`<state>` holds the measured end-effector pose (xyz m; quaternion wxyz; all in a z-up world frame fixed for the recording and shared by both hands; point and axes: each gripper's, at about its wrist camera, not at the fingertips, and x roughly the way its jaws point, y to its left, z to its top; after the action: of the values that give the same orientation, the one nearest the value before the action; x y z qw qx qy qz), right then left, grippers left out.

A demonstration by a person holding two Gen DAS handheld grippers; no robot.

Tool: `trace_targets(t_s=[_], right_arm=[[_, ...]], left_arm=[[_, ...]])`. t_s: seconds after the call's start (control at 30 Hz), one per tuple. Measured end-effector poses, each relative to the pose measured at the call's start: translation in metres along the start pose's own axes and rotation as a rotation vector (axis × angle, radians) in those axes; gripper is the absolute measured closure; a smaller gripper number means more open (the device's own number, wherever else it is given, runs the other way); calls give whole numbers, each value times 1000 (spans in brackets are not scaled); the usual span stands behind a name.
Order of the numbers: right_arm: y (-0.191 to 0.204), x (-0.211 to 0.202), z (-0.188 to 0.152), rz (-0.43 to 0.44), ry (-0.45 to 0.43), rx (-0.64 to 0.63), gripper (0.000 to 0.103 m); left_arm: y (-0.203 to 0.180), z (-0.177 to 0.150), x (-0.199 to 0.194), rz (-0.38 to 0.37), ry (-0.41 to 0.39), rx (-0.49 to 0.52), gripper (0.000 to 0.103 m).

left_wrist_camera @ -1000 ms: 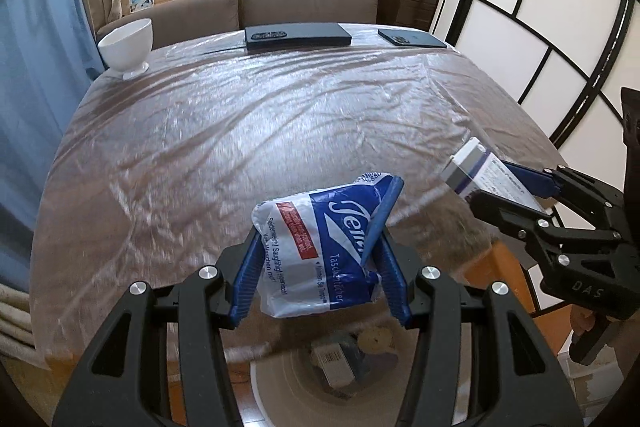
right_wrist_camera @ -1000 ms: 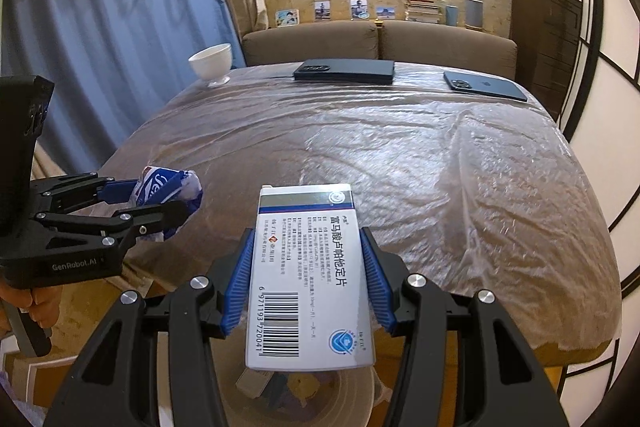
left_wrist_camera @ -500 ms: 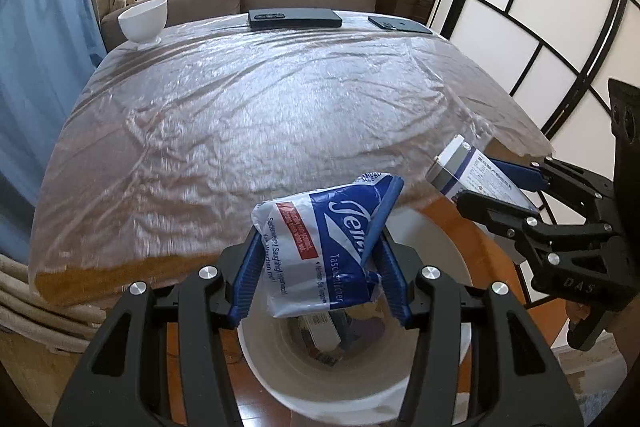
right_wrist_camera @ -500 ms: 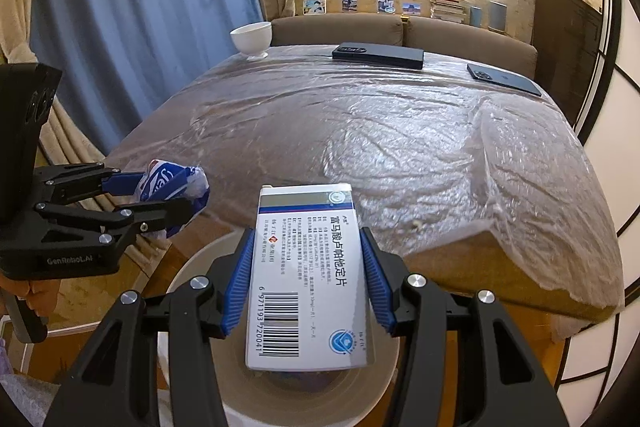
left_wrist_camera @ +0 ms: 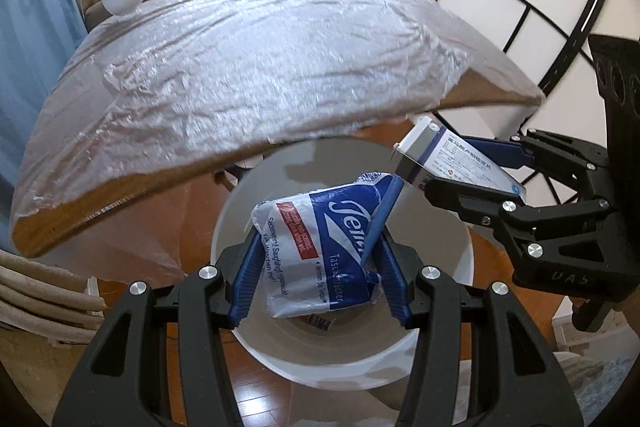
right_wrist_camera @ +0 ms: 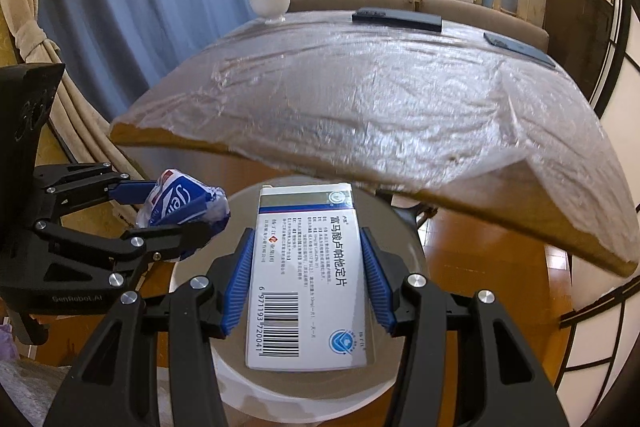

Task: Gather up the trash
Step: 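Carry the tissue pack and medicine box over the white bin with both tools, then open both tools to drop the tissue pack and medicine box into the bin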

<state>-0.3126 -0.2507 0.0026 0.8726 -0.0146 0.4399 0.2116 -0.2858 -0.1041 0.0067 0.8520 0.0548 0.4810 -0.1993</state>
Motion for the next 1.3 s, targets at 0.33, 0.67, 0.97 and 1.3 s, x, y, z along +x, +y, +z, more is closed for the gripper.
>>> trace_targets(t_s=[0.33,0.67,0.97,1.3], right_arm=[[-5,26,-12,-12,59,34,53],[-13,54,-18,-27,113,65,53],[-17,68,-23,-30,144,78,53],[-27,78,-24,-31,176,86,53]], left_arm=[[-1,-10,24,9,70,33,49],[5,-8,60,25,143,31,49],[3,-9,81,27,181,46,49],[-8,-10,98,23,214,93,49]])
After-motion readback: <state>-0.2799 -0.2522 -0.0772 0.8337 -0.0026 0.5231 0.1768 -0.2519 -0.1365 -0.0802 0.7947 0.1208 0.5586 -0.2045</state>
